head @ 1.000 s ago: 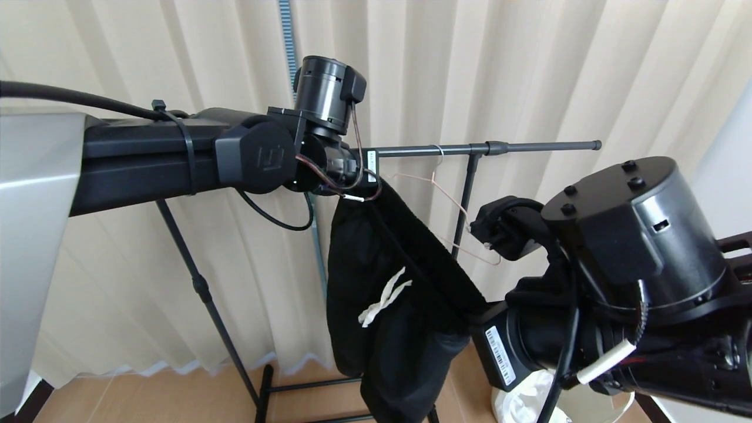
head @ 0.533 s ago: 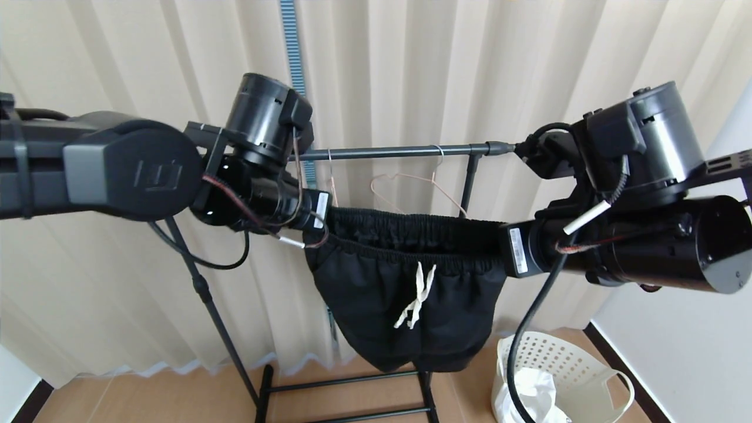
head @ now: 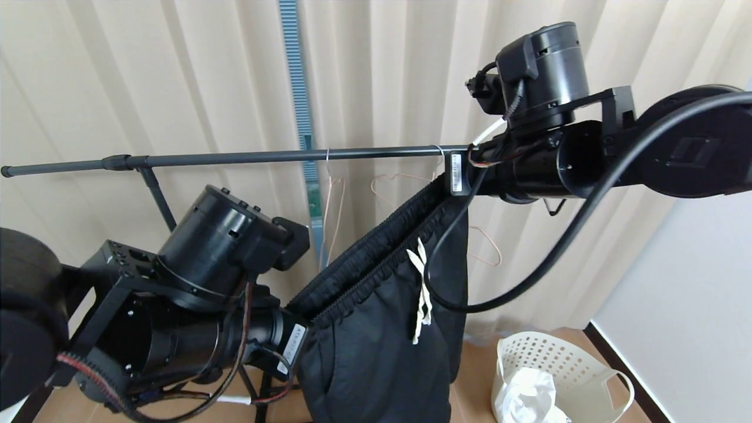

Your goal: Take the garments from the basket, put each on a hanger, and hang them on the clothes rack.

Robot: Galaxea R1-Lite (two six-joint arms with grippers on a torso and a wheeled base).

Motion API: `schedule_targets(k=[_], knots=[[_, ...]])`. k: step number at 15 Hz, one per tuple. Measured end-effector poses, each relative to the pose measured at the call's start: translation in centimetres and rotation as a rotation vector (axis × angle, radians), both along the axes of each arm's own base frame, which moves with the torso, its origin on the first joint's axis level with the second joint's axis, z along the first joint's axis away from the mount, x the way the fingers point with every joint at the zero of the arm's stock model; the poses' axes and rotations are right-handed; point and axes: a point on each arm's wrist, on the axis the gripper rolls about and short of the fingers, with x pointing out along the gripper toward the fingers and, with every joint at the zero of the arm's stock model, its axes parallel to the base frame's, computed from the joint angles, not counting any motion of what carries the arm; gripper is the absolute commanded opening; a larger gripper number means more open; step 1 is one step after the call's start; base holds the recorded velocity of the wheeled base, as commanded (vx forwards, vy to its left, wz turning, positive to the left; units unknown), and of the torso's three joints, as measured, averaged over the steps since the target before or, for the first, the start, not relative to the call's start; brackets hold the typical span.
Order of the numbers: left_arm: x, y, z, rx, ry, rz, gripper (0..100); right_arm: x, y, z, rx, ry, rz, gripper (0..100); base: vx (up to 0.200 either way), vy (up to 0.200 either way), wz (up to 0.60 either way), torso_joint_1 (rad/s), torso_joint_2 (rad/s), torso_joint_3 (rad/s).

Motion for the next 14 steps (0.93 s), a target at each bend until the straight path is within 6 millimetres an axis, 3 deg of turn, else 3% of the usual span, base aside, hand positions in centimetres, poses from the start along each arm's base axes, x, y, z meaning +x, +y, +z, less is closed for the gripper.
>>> schedule_targets(k=[4,8,11,14], knots=[[-1.9,-3.7,0.2,-0.118,0.054,-0.067,0,2.5,1.9,0.0,0.032,-0.037,0.001,0,0.0,0.0,0.0,0.0,0.0,0.0],[-1.8,-7.7,1.5,-0.274,0.112,-0.073,0,3.0,4.4,-0.7,0.057,-0.044,0.032,0,0.0,0.0,0.0,0.0,0.0,0.0],[-1.6,-8.2,0.7,-0.252,0.123,-0.065,0,3.4,4.7,-1.4,0.06,-0.029,0.024,0,0.0,0.0,0.0,0.0,0.0,0.0],[-0.3,-6.7,0.4,-0.238,0.112,0.006,0,4.1,3.1,-1.9,0.047,-0.007,-0.019,0,0.0,0.0,0.0,0.0,0.0,0.0]])
